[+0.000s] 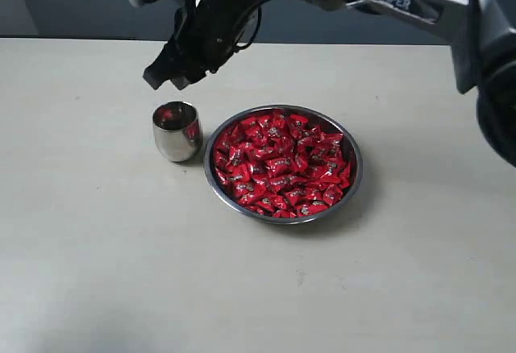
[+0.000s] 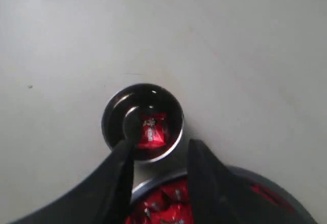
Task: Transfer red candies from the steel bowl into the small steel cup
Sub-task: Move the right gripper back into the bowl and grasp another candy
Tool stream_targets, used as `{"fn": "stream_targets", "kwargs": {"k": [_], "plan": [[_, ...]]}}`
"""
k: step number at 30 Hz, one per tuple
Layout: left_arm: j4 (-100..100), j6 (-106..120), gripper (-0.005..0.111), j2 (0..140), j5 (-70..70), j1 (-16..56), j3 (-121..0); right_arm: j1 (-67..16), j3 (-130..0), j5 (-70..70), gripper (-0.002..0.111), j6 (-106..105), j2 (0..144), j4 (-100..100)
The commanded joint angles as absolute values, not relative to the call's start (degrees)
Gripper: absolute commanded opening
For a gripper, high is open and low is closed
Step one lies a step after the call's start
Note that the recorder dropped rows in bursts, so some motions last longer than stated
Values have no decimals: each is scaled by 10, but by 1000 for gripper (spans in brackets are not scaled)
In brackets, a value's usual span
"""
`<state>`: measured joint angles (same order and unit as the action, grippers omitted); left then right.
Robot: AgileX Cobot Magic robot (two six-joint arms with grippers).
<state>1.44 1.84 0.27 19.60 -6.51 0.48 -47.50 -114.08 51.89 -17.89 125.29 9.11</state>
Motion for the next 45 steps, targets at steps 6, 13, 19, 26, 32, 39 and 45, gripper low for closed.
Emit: {"fn": "stream_targets", "kwargs": {"k": [6, 13, 19, 26, 32, 39, 45], "plan": [[16, 17, 0, 0, 192, -62, 0, -474, -1136, 651, 35, -115, 1209, -12], [16, 17, 0, 0, 192, -62, 0, -442, -1050, 626, 35, -98, 1196, -7], [16, 17, 0, 0, 192, -62, 0, -417, -945, 565, 35, -99, 1174, 17], [16, 17, 0, 0, 192, -62, 0, -417, -891, 518, 35, -125, 1176, 18], [16, 17, 0, 0, 192, -62, 0, -417, -877, 527, 35, -150, 1182, 19], [16, 17, 0, 0, 192, -62, 0, -418, -877, 507, 35, -151, 1211, 44], [16, 17, 0, 0, 192, -62, 0, -418, -877, 495, 47, -151, 1230, 48]]}}
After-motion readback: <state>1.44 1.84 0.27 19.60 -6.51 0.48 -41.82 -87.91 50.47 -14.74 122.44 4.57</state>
